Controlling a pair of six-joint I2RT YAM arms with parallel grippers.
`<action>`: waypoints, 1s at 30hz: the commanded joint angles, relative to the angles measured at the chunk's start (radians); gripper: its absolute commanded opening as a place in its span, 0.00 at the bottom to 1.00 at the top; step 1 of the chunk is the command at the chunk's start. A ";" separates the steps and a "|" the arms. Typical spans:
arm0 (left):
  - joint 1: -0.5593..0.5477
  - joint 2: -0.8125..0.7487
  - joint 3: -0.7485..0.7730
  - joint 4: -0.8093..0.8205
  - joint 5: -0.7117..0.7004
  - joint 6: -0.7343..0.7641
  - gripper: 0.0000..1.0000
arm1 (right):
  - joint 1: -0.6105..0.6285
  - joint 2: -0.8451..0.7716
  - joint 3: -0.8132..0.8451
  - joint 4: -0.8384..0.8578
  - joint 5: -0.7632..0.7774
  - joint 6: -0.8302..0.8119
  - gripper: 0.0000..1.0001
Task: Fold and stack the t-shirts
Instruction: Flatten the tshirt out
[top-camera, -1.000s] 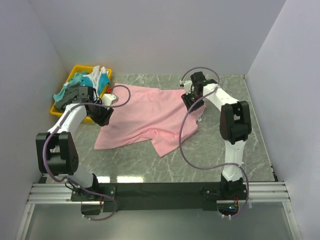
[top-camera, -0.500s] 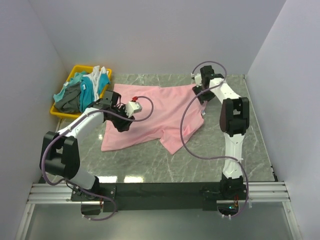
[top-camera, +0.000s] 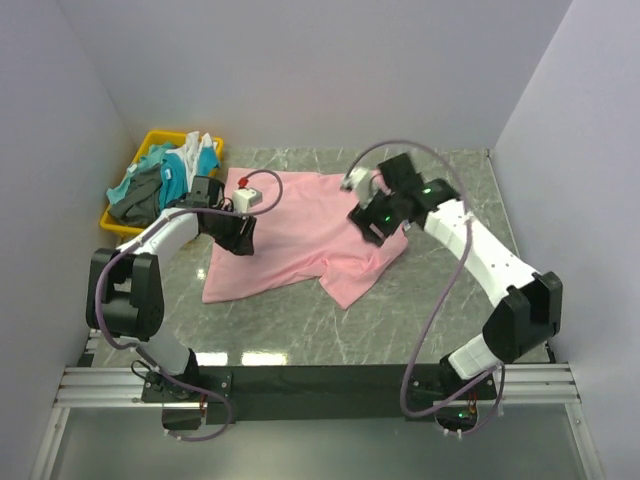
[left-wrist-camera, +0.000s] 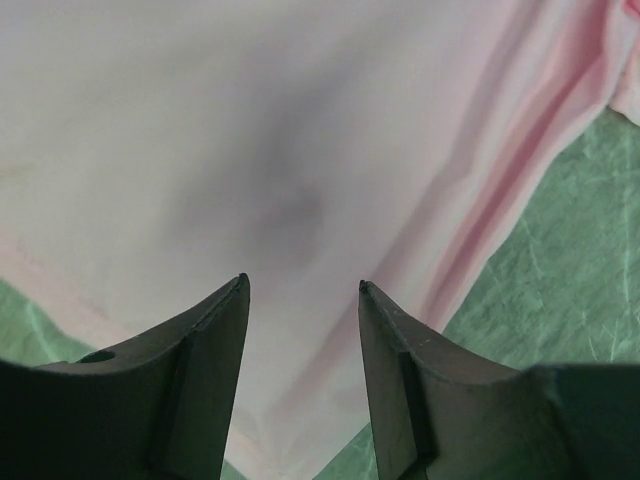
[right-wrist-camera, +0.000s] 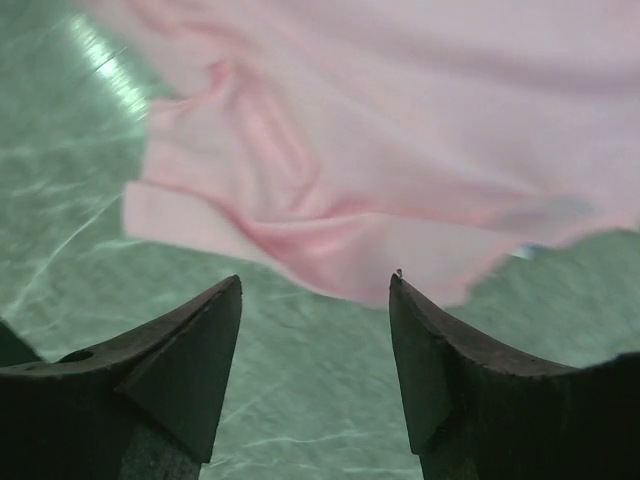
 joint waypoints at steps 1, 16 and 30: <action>0.034 0.000 0.028 -0.023 0.020 -0.045 0.54 | 0.084 0.053 -0.102 -0.003 -0.009 -0.013 0.66; 0.040 0.033 -0.025 -0.034 -0.075 -0.025 0.57 | 0.225 0.213 -0.200 0.097 0.051 -0.054 0.65; 0.040 0.033 -0.042 -0.024 -0.115 -0.022 0.55 | 0.215 -0.042 -0.416 0.013 0.074 -0.138 0.00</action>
